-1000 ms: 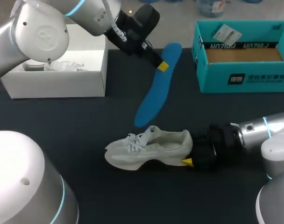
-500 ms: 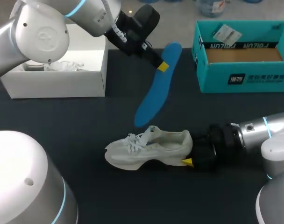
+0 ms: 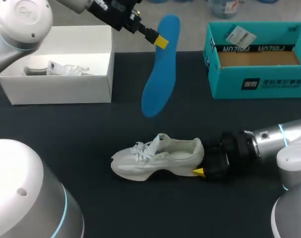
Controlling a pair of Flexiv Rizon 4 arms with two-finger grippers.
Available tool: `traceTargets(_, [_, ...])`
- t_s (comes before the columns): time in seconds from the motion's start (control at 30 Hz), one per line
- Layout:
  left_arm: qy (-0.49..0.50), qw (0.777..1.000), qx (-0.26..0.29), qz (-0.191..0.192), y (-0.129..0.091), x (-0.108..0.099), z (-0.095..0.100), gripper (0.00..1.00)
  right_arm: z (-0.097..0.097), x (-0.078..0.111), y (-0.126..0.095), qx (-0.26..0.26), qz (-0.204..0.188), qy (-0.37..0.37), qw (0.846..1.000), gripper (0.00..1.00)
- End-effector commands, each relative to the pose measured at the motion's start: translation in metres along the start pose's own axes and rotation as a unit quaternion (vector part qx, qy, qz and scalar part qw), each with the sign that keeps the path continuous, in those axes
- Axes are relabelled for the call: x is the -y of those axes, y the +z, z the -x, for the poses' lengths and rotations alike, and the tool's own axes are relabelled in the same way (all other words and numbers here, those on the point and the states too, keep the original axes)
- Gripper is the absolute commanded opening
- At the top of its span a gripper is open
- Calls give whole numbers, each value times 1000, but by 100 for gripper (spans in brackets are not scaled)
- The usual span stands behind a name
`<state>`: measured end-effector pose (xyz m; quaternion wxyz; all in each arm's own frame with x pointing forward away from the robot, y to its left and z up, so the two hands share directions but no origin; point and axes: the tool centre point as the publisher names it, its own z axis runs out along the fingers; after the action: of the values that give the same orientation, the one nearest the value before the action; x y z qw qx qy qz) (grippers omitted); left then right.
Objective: Take the shoe out of the shoebox, open the shoe tongue, remove and reinsert the insole, then place the shoe into the shoebox
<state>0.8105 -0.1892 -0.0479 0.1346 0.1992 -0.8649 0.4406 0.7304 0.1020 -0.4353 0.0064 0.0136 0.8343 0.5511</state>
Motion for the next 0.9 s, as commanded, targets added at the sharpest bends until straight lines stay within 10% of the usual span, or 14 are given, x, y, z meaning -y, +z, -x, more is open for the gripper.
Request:
traceTargets(0.03, [-5, 999, -7, -31, -12, -6, 4, 0, -1, 6, 4, 0, -2, 0, 1000, 0])
traceTargets(0.9, [-29, 987, -136, -87, -94, 21, 51, 0, -1, 6, 4, 0, -2, 0, 1000, 0])
